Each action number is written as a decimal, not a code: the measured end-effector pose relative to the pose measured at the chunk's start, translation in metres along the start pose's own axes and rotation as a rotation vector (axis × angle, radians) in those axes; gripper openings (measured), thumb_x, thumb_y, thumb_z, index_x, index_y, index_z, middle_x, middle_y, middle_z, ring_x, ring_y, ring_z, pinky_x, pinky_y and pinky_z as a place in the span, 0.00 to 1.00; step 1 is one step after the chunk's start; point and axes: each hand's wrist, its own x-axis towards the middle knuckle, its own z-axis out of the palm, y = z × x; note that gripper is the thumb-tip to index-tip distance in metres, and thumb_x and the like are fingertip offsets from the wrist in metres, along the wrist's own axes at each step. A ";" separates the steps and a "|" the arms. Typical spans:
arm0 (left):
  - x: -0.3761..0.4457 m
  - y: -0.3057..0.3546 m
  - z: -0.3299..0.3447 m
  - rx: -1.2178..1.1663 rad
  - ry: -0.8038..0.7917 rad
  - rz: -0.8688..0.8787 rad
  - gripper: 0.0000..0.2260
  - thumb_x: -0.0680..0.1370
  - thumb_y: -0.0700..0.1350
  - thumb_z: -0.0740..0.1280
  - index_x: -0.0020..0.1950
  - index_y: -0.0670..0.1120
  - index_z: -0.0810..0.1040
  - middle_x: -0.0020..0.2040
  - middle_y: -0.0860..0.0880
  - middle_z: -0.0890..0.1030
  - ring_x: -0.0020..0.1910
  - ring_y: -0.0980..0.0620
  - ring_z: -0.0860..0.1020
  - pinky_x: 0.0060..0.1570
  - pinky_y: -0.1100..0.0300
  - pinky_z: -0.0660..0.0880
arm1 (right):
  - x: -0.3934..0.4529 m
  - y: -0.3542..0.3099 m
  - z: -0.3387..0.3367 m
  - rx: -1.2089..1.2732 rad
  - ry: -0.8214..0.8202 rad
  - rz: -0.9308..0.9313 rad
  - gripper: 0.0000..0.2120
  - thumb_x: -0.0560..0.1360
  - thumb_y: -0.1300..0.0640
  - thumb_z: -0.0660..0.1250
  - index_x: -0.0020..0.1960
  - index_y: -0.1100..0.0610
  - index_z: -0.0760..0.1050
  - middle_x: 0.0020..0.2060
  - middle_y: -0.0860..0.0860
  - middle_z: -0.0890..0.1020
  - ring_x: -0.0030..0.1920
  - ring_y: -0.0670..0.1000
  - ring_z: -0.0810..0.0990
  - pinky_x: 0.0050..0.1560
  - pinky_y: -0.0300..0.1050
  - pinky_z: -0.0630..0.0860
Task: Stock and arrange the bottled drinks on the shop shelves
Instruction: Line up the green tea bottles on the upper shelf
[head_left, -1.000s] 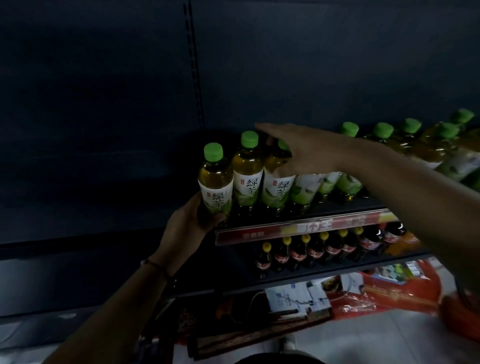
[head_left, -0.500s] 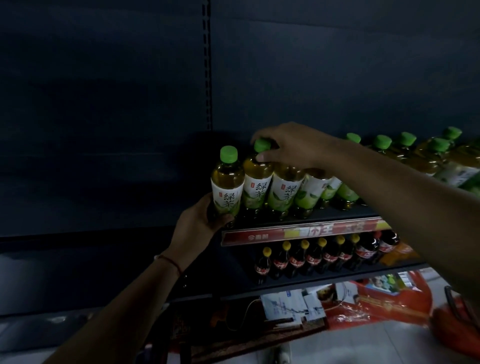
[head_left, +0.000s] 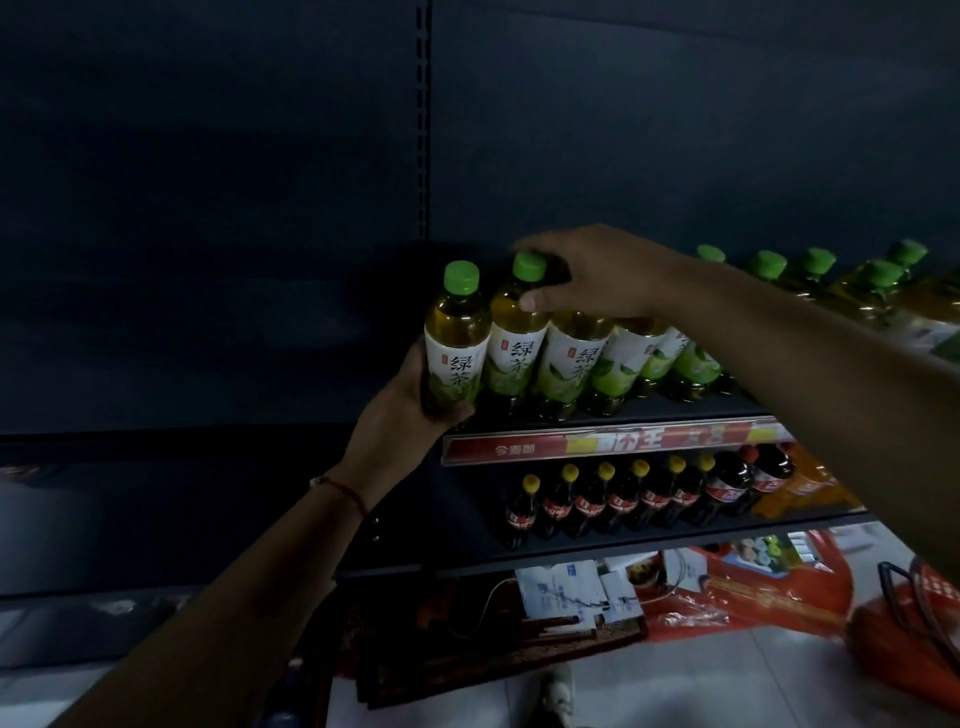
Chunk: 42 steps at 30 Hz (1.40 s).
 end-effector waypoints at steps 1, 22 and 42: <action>0.000 0.008 -0.006 -0.025 0.016 0.008 0.42 0.71 0.56 0.76 0.79 0.59 0.54 0.71 0.57 0.72 0.68 0.57 0.72 0.64 0.54 0.73 | -0.005 0.002 0.001 -0.011 0.014 0.009 0.35 0.75 0.45 0.70 0.77 0.50 0.59 0.73 0.51 0.69 0.68 0.51 0.70 0.59 0.40 0.65; 0.076 0.126 -0.037 0.679 -0.152 0.428 0.29 0.69 0.60 0.75 0.65 0.55 0.69 0.53 0.54 0.83 0.45 0.53 0.79 0.44 0.56 0.74 | -0.027 0.032 0.025 -0.241 0.126 0.098 0.50 0.67 0.48 0.77 0.79 0.51 0.51 0.68 0.58 0.70 0.64 0.58 0.74 0.57 0.50 0.73; 0.085 0.151 0.004 0.927 -0.089 0.676 0.43 0.71 0.68 0.68 0.79 0.50 0.56 0.71 0.47 0.70 0.68 0.46 0.71 0.63 0.49 0.68 | -0.053 0.076 -0.011 -0.091 0.112 0.223 0.23 0.74 0.49 0.71 0.68 0.51 0.74 0.61 0.53 0.80 0.61 0.54 0.78 0.59 0.48 0.74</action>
